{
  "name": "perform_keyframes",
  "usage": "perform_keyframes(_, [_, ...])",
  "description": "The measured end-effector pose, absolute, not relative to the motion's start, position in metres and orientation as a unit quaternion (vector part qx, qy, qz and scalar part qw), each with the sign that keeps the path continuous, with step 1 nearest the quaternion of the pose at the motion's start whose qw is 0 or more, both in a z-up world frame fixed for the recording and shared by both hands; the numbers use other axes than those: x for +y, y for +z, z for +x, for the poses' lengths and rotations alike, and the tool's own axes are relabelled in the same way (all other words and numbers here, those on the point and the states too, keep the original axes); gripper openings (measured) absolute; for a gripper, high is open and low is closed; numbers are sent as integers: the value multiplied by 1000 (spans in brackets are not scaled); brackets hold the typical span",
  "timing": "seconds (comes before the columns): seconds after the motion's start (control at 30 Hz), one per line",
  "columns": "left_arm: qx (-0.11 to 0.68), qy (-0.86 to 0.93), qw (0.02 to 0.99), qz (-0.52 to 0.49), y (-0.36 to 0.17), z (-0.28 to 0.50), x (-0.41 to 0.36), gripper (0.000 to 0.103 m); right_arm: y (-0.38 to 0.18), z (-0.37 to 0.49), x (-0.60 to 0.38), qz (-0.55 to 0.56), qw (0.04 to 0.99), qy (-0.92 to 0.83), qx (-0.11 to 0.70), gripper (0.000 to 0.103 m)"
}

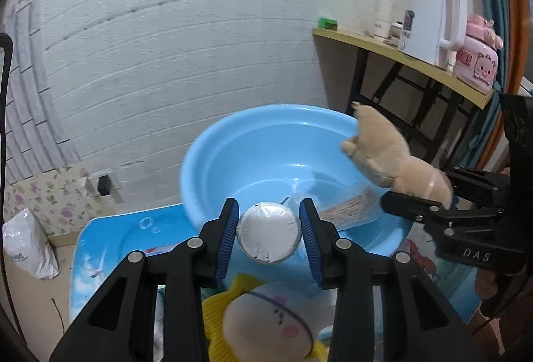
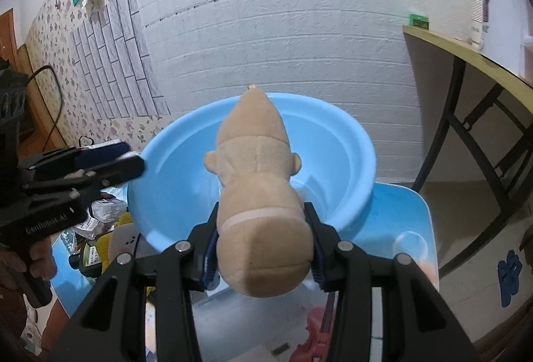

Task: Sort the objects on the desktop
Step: 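Carry the white lid and tan plush toy to the basin and release both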

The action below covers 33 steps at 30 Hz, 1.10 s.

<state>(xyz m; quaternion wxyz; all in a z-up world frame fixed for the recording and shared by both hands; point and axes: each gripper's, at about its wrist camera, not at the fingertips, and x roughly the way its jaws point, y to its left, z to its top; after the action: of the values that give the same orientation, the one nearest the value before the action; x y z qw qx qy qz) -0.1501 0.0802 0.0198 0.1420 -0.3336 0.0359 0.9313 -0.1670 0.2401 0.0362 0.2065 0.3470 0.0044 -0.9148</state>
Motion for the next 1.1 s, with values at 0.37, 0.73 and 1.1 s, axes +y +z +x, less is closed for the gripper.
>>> perform_keyframes(0.37, [55,914,167,-367,0,-158,93,37,32,-188,230,336,214,-917,16,44])
perform_keyframes(0.73, [51,918,154,-362,7,-144,79,47,32,-187,201,322,241,-914,56,63])
perform_keyframes(1.1, [36,922,136,-362,9,-126,64,59,29,-164,207,350,224,-909,41,73])
